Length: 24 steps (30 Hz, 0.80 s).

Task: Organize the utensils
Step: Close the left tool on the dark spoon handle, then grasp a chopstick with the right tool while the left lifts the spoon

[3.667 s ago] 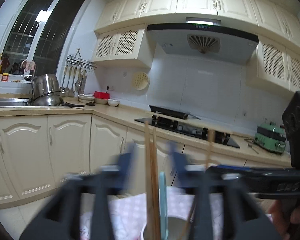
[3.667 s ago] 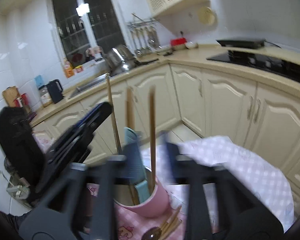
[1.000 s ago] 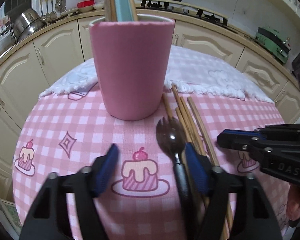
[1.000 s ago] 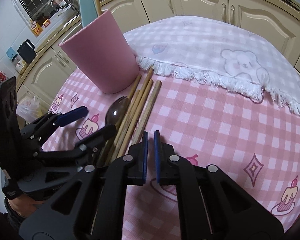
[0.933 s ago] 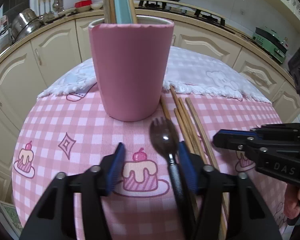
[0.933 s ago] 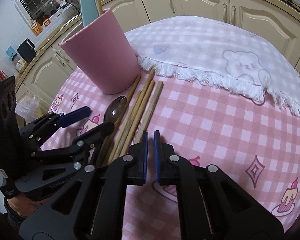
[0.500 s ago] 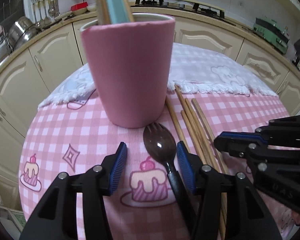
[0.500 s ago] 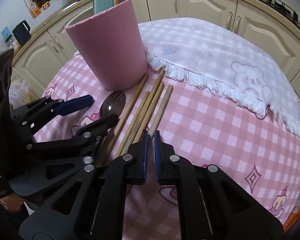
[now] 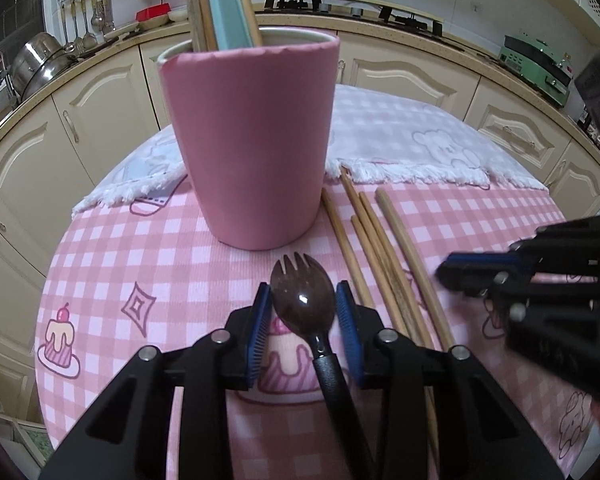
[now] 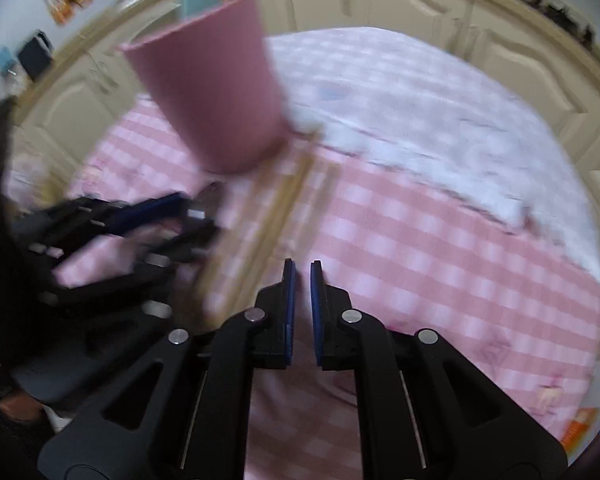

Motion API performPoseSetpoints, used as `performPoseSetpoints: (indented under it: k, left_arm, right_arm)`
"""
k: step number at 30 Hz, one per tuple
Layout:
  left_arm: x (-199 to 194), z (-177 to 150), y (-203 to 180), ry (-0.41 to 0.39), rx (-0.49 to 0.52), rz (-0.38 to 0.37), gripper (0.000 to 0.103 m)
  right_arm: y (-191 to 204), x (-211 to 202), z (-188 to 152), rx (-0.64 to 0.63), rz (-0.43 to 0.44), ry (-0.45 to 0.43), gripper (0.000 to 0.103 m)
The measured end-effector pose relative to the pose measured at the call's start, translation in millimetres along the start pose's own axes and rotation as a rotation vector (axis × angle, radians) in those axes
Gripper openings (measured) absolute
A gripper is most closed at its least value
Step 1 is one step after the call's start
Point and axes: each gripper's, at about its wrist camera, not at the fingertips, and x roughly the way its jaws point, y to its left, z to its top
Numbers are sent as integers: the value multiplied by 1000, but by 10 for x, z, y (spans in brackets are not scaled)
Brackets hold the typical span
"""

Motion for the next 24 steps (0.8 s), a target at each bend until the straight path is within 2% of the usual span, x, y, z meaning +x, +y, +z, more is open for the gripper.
performPoseSetpoints:
  k: [6, 9, 12, 18, 24]
  left_arm:
    - [65, 72, -34, 7, 8, 24, 34]
    - [47, 62, -10, 8, -2, 9, 33]
    - [25, 28, 18, 7, -1, 5, 33]
    - [11, 11, 64, 8, 3, 5, 33]
    - [14, 19, 76, 6, 5, 4, 33]
  right_arm:
    - [-76, 15, 83, 97, 82, -15, 10]
    - [-77, -41, 75, 128, 113, -53, 20]
    - [9, 12, 70, 93, 121, -29, 32]
    - [78, -26, 71, 58, 43, -34, 31]
    - [-17, 15, 69, 101, 83, -30, 31]
